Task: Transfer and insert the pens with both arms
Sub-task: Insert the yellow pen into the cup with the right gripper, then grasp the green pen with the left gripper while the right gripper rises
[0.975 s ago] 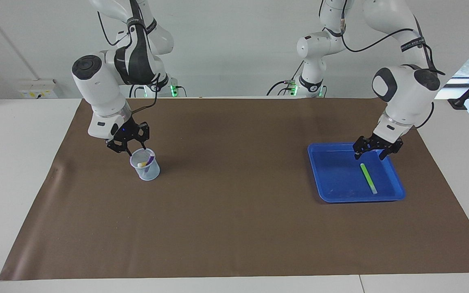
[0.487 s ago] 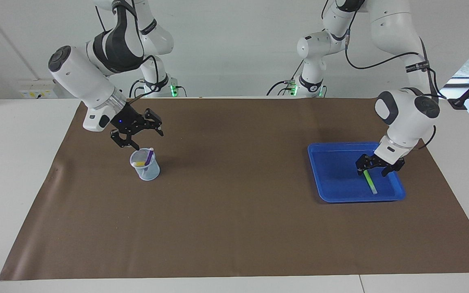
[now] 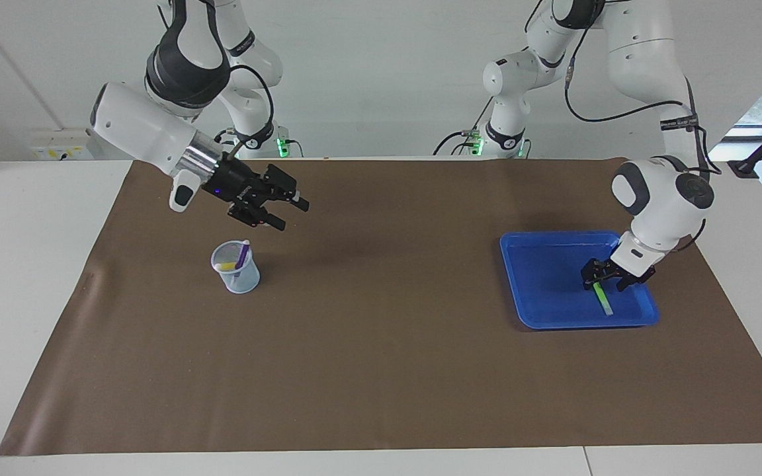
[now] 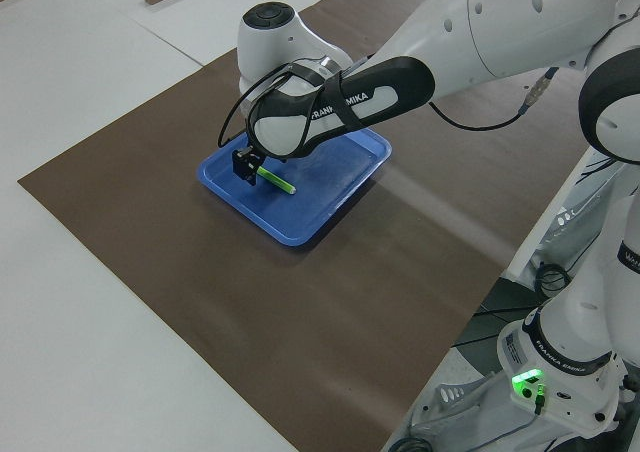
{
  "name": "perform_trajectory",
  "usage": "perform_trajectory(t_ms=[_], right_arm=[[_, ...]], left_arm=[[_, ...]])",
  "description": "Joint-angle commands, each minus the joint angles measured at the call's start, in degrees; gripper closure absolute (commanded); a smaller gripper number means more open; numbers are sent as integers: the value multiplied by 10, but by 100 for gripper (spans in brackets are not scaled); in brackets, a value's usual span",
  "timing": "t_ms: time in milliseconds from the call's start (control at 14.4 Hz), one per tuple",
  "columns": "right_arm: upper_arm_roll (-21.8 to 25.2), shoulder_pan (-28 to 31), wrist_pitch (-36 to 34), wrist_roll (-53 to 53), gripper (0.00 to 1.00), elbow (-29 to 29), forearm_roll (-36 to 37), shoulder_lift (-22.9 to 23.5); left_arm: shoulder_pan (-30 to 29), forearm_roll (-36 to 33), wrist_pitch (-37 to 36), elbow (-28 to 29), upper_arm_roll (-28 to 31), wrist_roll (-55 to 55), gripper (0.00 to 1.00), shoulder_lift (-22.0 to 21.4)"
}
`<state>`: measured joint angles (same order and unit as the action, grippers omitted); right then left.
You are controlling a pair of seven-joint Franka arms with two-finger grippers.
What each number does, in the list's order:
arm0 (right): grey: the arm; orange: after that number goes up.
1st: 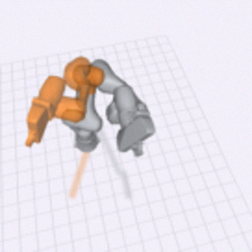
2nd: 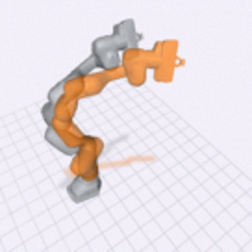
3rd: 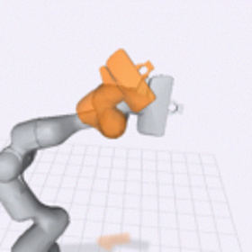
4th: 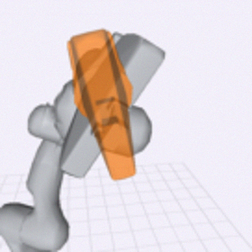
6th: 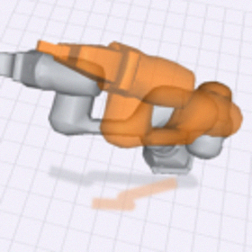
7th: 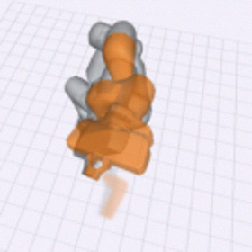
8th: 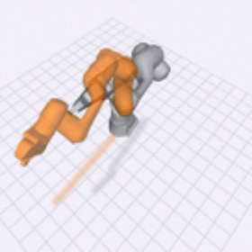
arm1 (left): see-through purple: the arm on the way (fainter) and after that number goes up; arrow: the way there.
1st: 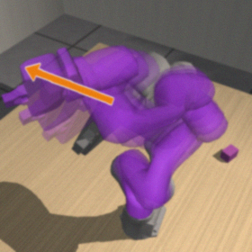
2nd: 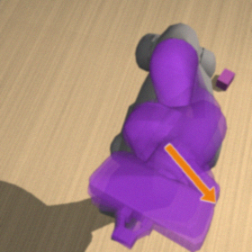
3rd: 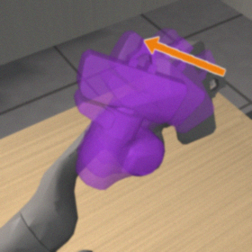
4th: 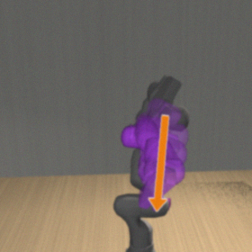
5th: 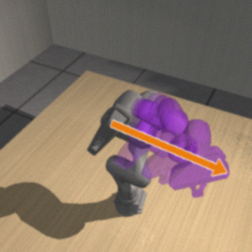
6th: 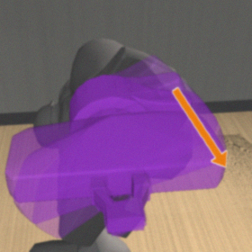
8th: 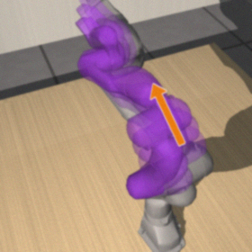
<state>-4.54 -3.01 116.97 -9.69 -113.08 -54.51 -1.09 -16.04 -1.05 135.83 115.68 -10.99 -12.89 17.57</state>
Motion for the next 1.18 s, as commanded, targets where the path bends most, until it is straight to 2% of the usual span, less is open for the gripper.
perform_trajectory(t_ms=[0,70,139,209,278,418,696,975,1114], right_arm=[[-2,-48,68,96,31,-4,-44,-3],[-3,-78,103,134,31,-4,-52,-3],[-3,-104,138,174,31,-4,-62,-3],[-3,-128,177,213,31,-4,-71,-2],[-3,-151,215,239,31,-4,-81,0],[-3,-182,264,260,31,-7,-115,0],[-3,-191,268,260,31,-14,-118,0],[-3,-191,271,259,30,-17,-118,-1],[-3,-191,273,258,30,-17,-118,-1]], left_arm=[[-2,-12,22,14,-3,-2,27,-2],[-1,-12,20,14,-3,-3,60,-2],[-2,-12,20,19,-3,-3,82,-3],[-3,-12,26,29,-3,-3,93,-4],[-5,-12,24,29,-3,-1,100,-5],[-7,-12,16,28,-3,4,100,-10],[-4,-8,-24,21,-7,29,100,-48],[28,1,-72,9,-10,157,100,-95],[51,53,-105,1,-10,257,100,-107]])
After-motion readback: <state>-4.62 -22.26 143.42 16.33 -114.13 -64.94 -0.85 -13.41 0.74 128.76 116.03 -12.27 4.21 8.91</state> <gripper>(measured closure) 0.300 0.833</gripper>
